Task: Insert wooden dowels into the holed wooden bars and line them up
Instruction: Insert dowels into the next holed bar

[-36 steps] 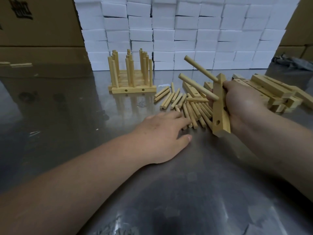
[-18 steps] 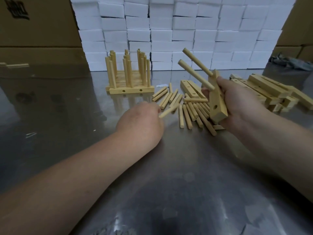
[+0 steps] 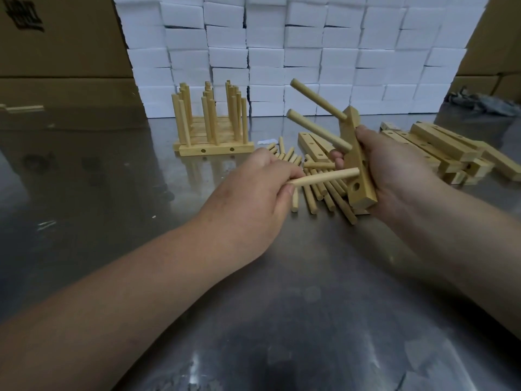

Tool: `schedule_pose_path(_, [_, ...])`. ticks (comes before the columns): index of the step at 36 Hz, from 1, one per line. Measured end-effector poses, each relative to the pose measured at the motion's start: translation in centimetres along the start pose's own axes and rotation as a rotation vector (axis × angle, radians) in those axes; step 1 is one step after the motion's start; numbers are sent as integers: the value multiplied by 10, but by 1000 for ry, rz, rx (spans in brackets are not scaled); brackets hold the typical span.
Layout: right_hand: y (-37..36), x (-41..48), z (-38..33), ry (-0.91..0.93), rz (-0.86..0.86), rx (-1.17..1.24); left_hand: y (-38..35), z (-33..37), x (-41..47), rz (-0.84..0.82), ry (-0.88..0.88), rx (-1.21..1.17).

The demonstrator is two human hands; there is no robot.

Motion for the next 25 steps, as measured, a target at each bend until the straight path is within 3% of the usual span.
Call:
schedule_pose_path(16, [1, 3, -11, 120, -19, -57, 5, 13, -2, -21, -132, 31])
schedule_pose_path(25, [-7, -9, -8, 174, -71, -166, -4, -5, -4, -58, 80, -318])
Point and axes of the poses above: each hand's wrist, its own x-axis towards the middle knuckle, its own y-axis out of the back of the hand, z = x × y, the point moved 9 cm from there along x, towards the middle knuckle, and after that the axes turned 8 degrees about x, right-handed, at the moved point
